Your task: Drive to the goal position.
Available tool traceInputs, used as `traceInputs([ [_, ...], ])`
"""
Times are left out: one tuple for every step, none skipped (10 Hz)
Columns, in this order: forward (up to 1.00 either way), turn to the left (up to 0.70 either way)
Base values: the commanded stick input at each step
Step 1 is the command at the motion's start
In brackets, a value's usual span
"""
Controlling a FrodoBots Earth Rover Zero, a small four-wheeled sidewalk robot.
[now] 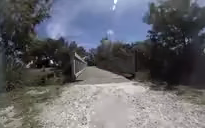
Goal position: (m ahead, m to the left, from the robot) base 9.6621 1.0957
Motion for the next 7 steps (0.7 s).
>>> traceInputs([
  [0.7,0.0],
  [0.7,0.0],
  [0.7,0.0],
  [0.7,0.0],
  [0.7,0.0],
  [0.7,0.0],
  [0.7,0.0],
])
